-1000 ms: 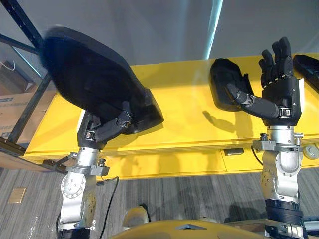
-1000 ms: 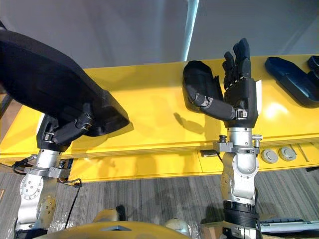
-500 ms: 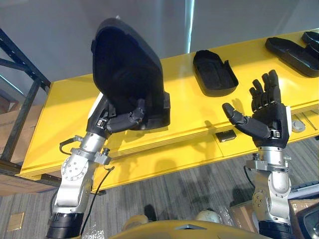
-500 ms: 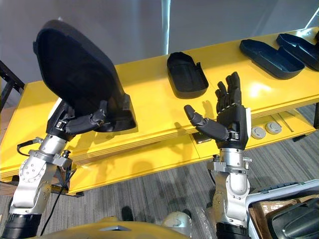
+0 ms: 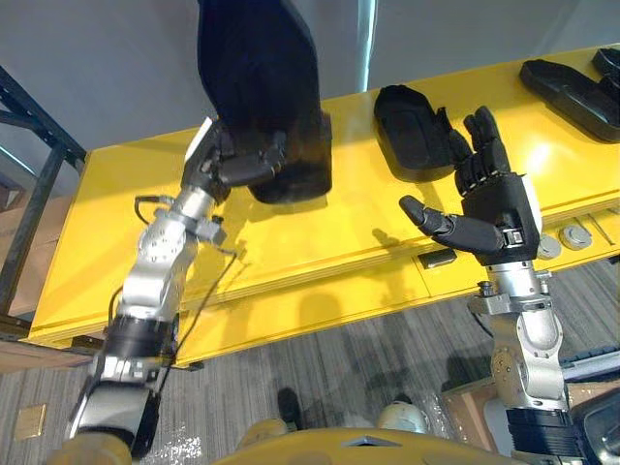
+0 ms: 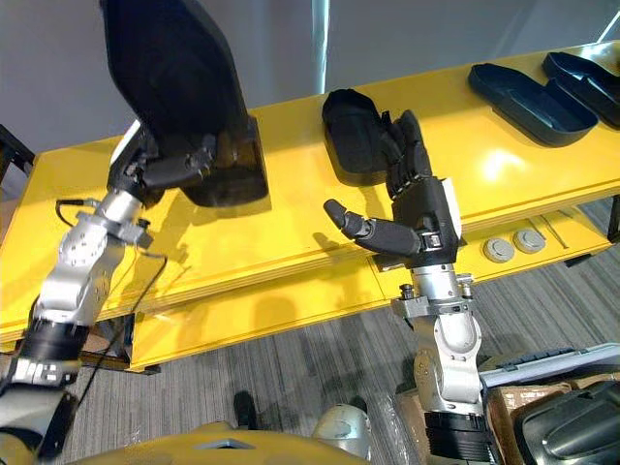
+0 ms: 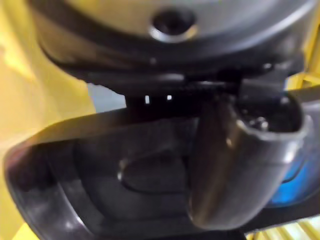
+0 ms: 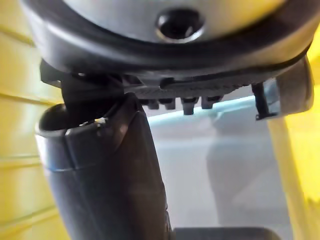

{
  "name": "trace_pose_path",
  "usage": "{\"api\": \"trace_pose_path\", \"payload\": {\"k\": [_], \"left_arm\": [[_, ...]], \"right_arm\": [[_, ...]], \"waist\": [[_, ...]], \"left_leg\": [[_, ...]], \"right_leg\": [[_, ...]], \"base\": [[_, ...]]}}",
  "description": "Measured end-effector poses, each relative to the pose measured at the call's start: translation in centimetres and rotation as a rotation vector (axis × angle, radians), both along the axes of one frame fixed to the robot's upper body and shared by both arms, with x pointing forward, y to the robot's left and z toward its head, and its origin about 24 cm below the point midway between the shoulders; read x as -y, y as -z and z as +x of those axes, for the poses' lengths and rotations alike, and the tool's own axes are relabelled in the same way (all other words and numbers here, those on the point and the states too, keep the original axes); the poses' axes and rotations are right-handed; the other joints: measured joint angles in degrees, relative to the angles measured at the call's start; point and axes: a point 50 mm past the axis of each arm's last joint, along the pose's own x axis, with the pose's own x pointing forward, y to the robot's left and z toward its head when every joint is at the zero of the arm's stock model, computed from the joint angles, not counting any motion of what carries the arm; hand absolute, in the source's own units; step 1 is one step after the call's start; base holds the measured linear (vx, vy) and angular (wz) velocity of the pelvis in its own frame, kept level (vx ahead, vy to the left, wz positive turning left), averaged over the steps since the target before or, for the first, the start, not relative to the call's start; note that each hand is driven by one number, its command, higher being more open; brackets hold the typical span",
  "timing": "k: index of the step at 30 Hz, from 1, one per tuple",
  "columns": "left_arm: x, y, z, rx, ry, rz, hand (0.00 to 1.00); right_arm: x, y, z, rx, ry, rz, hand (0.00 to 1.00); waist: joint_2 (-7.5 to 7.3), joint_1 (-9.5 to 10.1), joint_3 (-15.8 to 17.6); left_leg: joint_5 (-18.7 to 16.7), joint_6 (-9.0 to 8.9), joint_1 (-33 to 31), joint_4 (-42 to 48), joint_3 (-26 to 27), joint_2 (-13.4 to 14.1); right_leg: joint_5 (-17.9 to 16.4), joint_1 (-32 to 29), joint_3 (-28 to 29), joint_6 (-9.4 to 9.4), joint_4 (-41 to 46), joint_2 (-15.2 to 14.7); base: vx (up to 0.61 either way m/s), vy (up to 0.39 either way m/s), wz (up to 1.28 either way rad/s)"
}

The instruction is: Walk over and take three plastic housings, then place them on the shelf

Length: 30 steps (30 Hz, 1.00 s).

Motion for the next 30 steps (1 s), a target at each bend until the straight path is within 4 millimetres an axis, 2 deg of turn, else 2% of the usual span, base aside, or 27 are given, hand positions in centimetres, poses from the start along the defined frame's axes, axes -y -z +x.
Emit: {"api": "trace_pose_path", "payload": {"k": [2, 5, 7, 10, 13, 17, 24, 28, 30], "left_arm": [[-0.7, -0.1, 1.5, -0.048, -0.043, 0.003, 0.0], [-1.2, 0.7, 2.7, -0.127, -0.075, -0.001, 0.0], [-0.8, 1.4, 3.3, -0.186, -0.074, 0.02, 0.0], [-0.3, 1.6, 3.7, -0.218, -0.053, -0.016, 0.0], [0.0, 1.1, 4.0, -0.227, -0.052, -0.015, 0.0], [0.3, -0.1, 4.5, -0.224, -0.069, -0.025, 0.0], [0.2, -1.0, 5.0, -0.247, -0.131, -0.045, 0.0], [-0.2, -1.2, 5.1, -0.25, -0.145, -0.066, 0.0], [-0.3, -1.4, 5.2, -0.246, -0.147, -0.072, 0.0]], "right_arm": [[-0.2, 0.1, 0.1, -0.021, -0.052, -0.007, 1.0], [-0.7, 0.5, 0.3, -0.055, -0.091, -0.008, 1.0], [-1.1, 0.7, 0.4, -0.08, -0.12, -0.022, 1.0], [-2.1, 1.3, 0.4, -0.122, -0.183, -0.03, 1.0], [-2.6, 1.6, 0.5, -0.153, -0.213, 0.033, 1.0], [-2.7, 1.8, 0.5, -0.169, -0.204, 0.043, 1.0], [-3.4, 2.0, 0.5, -0.196, -0.233, 0.042, 1.0], [-4.0, 1.7, 0.4, -0.182, -0.253, 0.035, 1.0], [-4.6, 0.9, 0.2, -0.145, -0.281, 0.037, 1.0]], "waist": [[0.64, -0.68, 0.6], [1.78, -2.12, 1.2], [2.28, -2.86, 1.7], [2.11, -3.21, 3.1], [2.11, -3.26, 3.3], [2.18, -3.04, 5.0], [2.14, -2.59, 6.8], [2.14, -2.64, 7.7], [2.15, -2.52, 7.8]], "left_leg": [[0.2, 0.25, -0.2, 0.0, 0.1, -0.2], [0.6, 0.41, -1.1, -0.1, 0.6, -0.4], [1.0, 0.57, -2.1, -0.2, 0.7, -0.6], [1.4, 0.45, -2.2, -0.2, 1.3, -0.5], [1.6, 0.37, -2.6, -0.4, 1.5, -0.5], [1.9, 0.2, -3.3, -0.4, 1.5, 0.1], [2.3, -0.32, -4.1, -0.4, 1.9, 0.3], [2.6, -0.16, -4.5, -0.4, 2.0, 0.2], [3.2, 0.33, -5.2, -0.4, 1.7, 0.2]], "right_leg": [[-0.1, -0.9, 0.7, -0.11, 0.8, -0.1], [-0.5, -2.8, 1.6, -0.22, 2.3, -0.6], [-0.8, -4.5, 2.1, -0.15, 3.6, -0.9], [-1.1, -5.7, 3.1, -0.5, 5.1, -0.9], [-1.3, -6.5, 3.4, -0.77, 6.0, -1.0], [-1.5, -7.6, 3.5, -0.88, 7.1, -1.0], [-1.9, -9.5, 4.4, -1.19, 9.2, -1.1], [-1.9, -9.9, 4.5, -1.15, 9.3, -1.1], [-1.8, -10.5, 4.3, -1.12, 9.5, -1.1]], "base": [[-0.04, 0.019, -0.12], [-0.06, 0.016, -0.08], [-0.06, 0.01, -0.02], [-0.04, -0.005, -0.09], [-0.04, -0.008, 0.0], [-0.05, -0.017, 0.03], [-0.04, -0.02, -0.03], [0.0, -0.004, 0.01], [0.01, -0.026, 0.07]]}}
